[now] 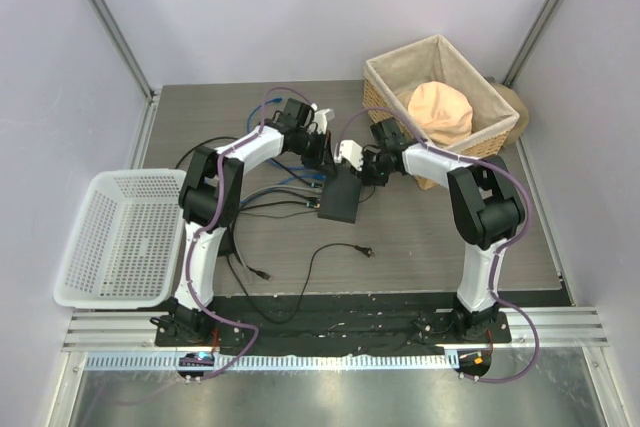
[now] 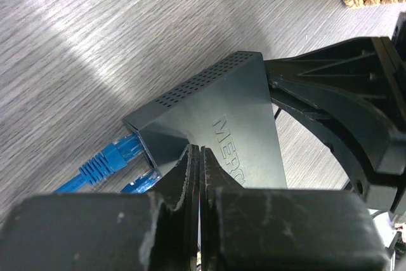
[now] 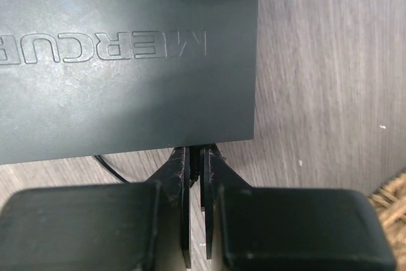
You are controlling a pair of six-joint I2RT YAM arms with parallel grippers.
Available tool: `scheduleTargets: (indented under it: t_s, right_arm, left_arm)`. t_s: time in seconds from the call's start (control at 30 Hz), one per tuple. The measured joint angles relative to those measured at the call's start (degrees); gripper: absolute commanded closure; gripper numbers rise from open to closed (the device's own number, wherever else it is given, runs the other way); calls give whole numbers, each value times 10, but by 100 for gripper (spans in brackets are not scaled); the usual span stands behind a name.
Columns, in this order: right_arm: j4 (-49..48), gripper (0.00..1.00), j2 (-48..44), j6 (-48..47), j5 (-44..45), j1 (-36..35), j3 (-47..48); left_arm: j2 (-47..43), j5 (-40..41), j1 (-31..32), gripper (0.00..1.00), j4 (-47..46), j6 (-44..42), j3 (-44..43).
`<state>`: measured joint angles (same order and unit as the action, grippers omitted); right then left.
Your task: Pull the plug from the switch port
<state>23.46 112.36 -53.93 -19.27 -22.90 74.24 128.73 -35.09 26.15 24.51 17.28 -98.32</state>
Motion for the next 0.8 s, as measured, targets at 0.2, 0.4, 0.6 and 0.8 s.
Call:
scheduleTargets:
  t_s: [0.2, 0.4, 0.6, 0.8]
  right_arm:
    - [-71, 99, -31, -25, 39, -12, -57]
    - [-42, 99, -19, -25, 33, -9, -35]
    - [-56, 99, -22, -30, 45, -11, -43]
    - [-78, 99, -30, -41, 45, -9, -59]
  left_arm:
    - [0, 0, 1, 100, 0, -2, 0]
    - [0, 0, 2, 100, -1, -6, 0]
    - [0, 0, 3, 100, -3, -12, 0]
    - [0, 2, 5, 100, -4, -13, 0]
